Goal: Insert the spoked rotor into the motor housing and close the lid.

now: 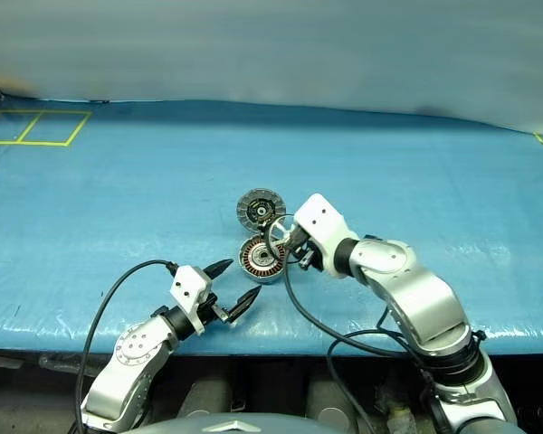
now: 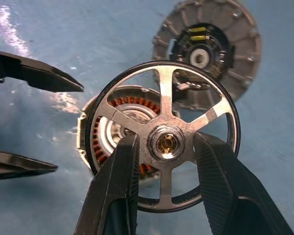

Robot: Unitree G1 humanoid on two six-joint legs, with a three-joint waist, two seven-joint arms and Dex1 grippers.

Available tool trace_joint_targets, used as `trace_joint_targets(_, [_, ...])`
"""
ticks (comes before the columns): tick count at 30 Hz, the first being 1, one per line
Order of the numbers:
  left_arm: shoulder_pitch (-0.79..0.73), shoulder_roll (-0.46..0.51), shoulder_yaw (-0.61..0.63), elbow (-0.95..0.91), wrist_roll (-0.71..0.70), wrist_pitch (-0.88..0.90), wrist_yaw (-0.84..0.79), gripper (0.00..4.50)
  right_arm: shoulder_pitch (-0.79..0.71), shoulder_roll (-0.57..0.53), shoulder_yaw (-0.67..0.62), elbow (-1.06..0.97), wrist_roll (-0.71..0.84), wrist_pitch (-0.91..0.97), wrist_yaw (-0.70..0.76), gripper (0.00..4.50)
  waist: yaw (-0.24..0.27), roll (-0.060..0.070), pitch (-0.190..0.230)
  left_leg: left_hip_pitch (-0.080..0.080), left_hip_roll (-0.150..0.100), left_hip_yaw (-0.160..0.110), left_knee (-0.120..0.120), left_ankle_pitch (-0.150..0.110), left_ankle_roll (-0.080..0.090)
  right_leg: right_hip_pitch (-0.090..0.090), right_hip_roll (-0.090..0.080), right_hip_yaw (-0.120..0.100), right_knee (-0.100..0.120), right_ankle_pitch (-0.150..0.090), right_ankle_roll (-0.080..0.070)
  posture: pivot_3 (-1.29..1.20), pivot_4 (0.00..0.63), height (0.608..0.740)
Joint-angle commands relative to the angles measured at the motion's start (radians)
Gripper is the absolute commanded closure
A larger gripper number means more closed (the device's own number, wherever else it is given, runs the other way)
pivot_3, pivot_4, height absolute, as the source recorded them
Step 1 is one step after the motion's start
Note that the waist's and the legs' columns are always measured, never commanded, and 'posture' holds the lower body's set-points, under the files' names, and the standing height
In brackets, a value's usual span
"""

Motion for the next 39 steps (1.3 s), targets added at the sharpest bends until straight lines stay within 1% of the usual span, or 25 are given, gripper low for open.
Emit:
trace_joint_targets(1, [0.002, -0.004, -0.005, -0.032, 0.01, -0.028, 0.005, 0.0, -0.025, 0.041, 0.045, -0.031, 0.001, -0.011, -0.036, 3.14, 0.001, 0.0, 0.0, 0.0, 0.0, 0.0, 0.0, 0.0, 0.0, 0.0, 0.0, 0.0, 0.0, -0.001, -0.001, 0.0, 0.15, 0.74])
trace_joint_targets(6, [0.002, -0.005, -0.009, -0.035, 0.008, -0.025, 0.005, 0.0, -0.035, 0.073, 0.094, 0.012, -0.01, -0.037, -0.058, 3.14, 0.003, 0.0, 0.0, 0.0, 0.0, 0.0, 0.001, 0.0, 0.0, 0.0, 0.0, -0.001, 0.0, -0.001, -0.001, 0.0, 0.15, 0.74])
trace_joint_targets(15, [0.002, -0.008, -0.013, -0.034, 0.009, -0.022, 0.006, 0.0, -0.048, 0.063, 0.139, 0.097, -0.05, -0.084, -0.076, 3.14, 0.006, 0.0, 0.0, 0.0, 0.0, -0.001, 0.002, 0.0, 0.0, 0.001, 0.0, -0.001, 0.0, 0.0, -0.001, 0.0, 0.15, 0.74])
trace_joint_targets(25, [0.008, -0.004, -0.007, -0.038, 0.005, -0.022, 0.008, 0.0, -0.035, 0.016, 0.141, 0.096, -0.067, -0.08, -0.073, 3.14, 0.006, 0.0, 0.0, 0.0, 0.0, -0.001, 0.002, 0.0, 0.001, 0.0, 0.0, -0.001, 0.0, 0.001, 0.002, 0.0, 0.15, 0.74])
trace_joint_targets(30, [0.003, -0.005, -0.012, -0.035, 0.007, -0.022, 0.006, 0.0, -0.032, 0.015, 0.132, 0.094, -0.065, -0.071, -0.076, 3.14, 0.007, 0.0, 0.0, 0.0, 0.0, -0.001, 0.002, 0.0, 0.001, 0.001, 0.0, -0.001, 0.0, 0.001, 0.002, 0.0, 0.15, 0.74])
trace_joint_targets(36, [-0.004, -0.004, -0.012, -0.032, 0.007, -0.022, 0.005, 0.0, -0.023, 0.021, 0.153, 0.106, -0.062, -0.072, -0.067, 3.14, 0.008, 0.0, 0.0, 0.0, 0.0, -0.001, 0.002, 0.0, 0.001, 0.001, 0.0, -0.001, 0.0, 0.001, 0.002, 0.0, 0.15, 0.74])
trace_joint_targets(38, [-0.003, -0.004, -0.011, -0.034, 0.007, -0.021, 0.005, 0.0, -0.022, 0.026, 0.157, 0.106, -0.058, -0.072, -0.065, 2.41, 0.008, 0.0, 0.0, 0.0, 0.0, -0.001, 0.002, 0.0, 0.001, 0.001, 0.0, -0.001, 0.0, 0.001, 0.002, 0.0, 0.15, 0.74])
trace_joint_targets(39, [-0.002, -0.003, -0.011, -0.034, 0.007, -0.021, 0.006, 0.0, -0.023, 0.029, 0.157, 0.104, -0.058, -0.072, -0.064, 2.16, 0.008, 0.0, 0.0, 0.0, 0.0, -0.001, 0.002, 0.0, 0.001, 0.001, 0.0, -0.001, 0.0, 0.001, 0.002, 0.0, 0.15, 0.74])
